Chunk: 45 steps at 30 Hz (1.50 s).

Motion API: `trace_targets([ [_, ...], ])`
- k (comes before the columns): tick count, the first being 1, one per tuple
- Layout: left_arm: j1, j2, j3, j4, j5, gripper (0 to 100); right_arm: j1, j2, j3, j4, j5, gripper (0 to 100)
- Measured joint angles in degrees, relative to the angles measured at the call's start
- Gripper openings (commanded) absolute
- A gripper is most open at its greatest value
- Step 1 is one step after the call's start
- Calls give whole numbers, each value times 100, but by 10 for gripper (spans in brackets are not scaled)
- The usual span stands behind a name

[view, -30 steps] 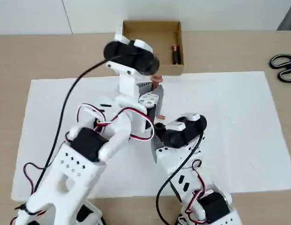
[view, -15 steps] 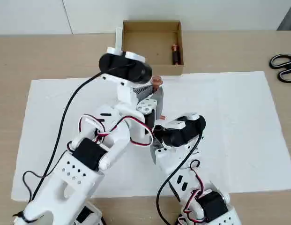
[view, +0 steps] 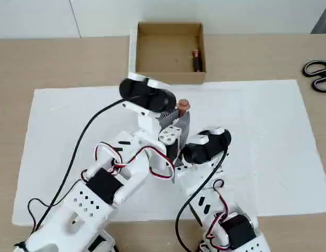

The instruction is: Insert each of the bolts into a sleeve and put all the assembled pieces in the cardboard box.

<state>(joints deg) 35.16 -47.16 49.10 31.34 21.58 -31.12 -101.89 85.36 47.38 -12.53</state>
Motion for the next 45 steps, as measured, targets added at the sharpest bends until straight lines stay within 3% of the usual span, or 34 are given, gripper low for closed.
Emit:
trace_targets([
  [39,-18,0,9,422,35,6,0,0,0,0,0,3],
  [45,-26,0,9,642,466,6,0,0,0,0,0,3],
])
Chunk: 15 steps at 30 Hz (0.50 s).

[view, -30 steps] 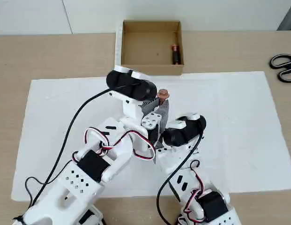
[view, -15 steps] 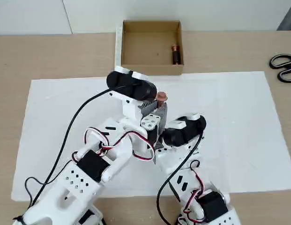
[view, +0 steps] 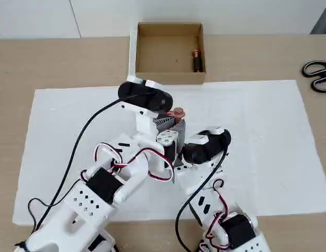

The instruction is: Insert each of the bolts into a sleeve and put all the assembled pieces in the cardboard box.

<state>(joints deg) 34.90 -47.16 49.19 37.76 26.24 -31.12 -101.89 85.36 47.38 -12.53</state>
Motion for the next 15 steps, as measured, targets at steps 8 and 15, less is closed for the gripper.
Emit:
trace_targets([
  [8,0,0,0,255,88,6,0,0,0,0,0,3],
  [15,35,0,0,519,88,6,0,0,0,0,0,3],
])
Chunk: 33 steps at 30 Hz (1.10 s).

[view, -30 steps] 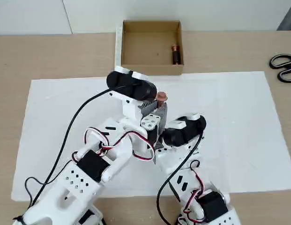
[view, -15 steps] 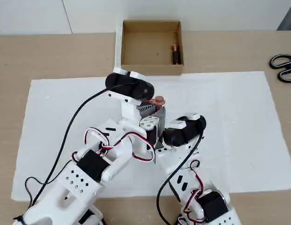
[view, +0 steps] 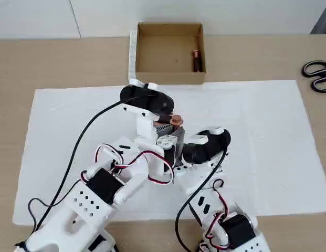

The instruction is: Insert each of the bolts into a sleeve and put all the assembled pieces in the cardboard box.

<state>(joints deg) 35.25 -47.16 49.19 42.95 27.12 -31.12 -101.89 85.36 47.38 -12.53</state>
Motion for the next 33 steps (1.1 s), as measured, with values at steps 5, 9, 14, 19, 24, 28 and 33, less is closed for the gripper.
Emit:
trace_targets([
  [5,0,0,0,97,-62,6,-9,0,0,0,-9,3],
  [9,9,-9,18,158,-88,7,-9,0,0,0,-9,3],
  [14,18,-26,149,158,-193,7,-9,9,9,0,-9,3],
  [19,18,-44,176,158,-211,7,-9,9,9,0,-18,3],
  [24,18,-44,176,158,-211,9,-9,9,9,0,-18,3],
  [28,18,-44,176,158,-211,11,-9,9,9,0,-18,3],
  [33,18,-44,176,158,-211,73,-9,9,9,0,-18,3],
])
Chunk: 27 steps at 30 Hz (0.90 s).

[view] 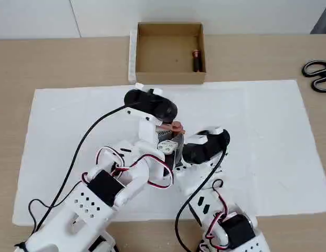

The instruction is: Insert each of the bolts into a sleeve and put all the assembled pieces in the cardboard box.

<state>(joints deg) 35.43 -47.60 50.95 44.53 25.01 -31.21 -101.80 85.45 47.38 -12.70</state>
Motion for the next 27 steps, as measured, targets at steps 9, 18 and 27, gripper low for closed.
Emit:
trace_targets([
  [9,-26,0,0,9,-44,93,26,0,0,0,0,3],
  [18,-79,0,-299,607,-44,94,18,-9,0,0,0,3],
  [27,-79,0,-721,1160,-141,94,26,-9,0,0,0,3],
])
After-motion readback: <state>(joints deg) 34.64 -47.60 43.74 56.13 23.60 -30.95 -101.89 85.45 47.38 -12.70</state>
